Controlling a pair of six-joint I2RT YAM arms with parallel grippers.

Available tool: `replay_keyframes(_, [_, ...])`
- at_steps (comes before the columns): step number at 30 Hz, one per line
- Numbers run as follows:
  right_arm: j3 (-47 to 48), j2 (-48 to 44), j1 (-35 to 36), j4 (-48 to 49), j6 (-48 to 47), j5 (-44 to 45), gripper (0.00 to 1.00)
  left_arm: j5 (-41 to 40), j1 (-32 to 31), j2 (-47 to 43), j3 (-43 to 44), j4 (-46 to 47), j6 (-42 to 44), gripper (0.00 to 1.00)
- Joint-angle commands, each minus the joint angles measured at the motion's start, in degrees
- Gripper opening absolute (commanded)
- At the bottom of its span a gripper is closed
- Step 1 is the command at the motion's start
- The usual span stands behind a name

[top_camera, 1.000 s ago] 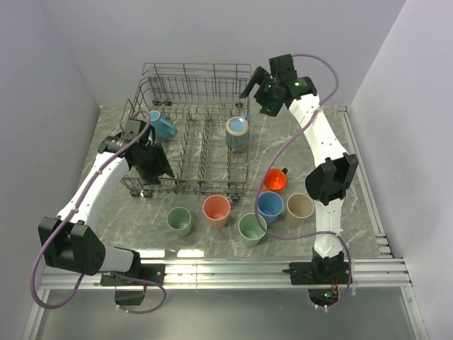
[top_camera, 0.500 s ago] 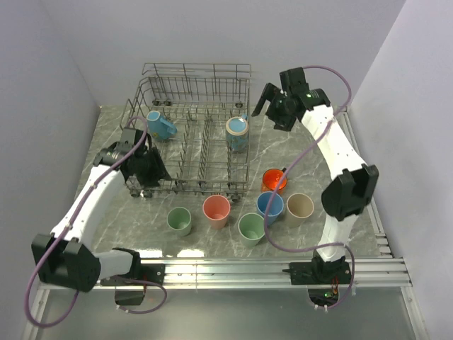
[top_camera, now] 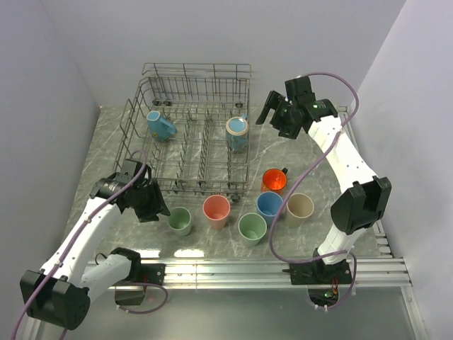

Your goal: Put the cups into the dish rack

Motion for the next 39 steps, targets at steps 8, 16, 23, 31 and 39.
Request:
replay_keyframes(8, [-6.5,-4.9,-0.2,3.0,-1.4,1.1,1.00,-0.4,-5.7,1.4,-6.1,5.6,-5.1,0.45])
replay_keyframes(16, [-9.7,-8.7,-0.6,2.0,-2.9,2.8,1.00,-2.8,-5.8,4.3,-3.7,5.1,-3.1,0.00])
replay_keyframes(23, [-1.6,-9.7,1.8,-2.7,-9.0,5.7,1.00,-13.8,-5.8,4.6,14.7,-7.1,3.3,0.00])
replay_keyframes(31, [1.2,-7.3,2.0,8.5,-4.6,-30.0,1.00,-0.6,-5.8,2.8,35.8,3.3,0.0,0.00])
replay_keyframes(39, [-9.9,-4.2,4.8,59.0,32.4,-54.0,1.00,19.6,-3.7,5.0,36.4,31.9,-7.0,0.00])
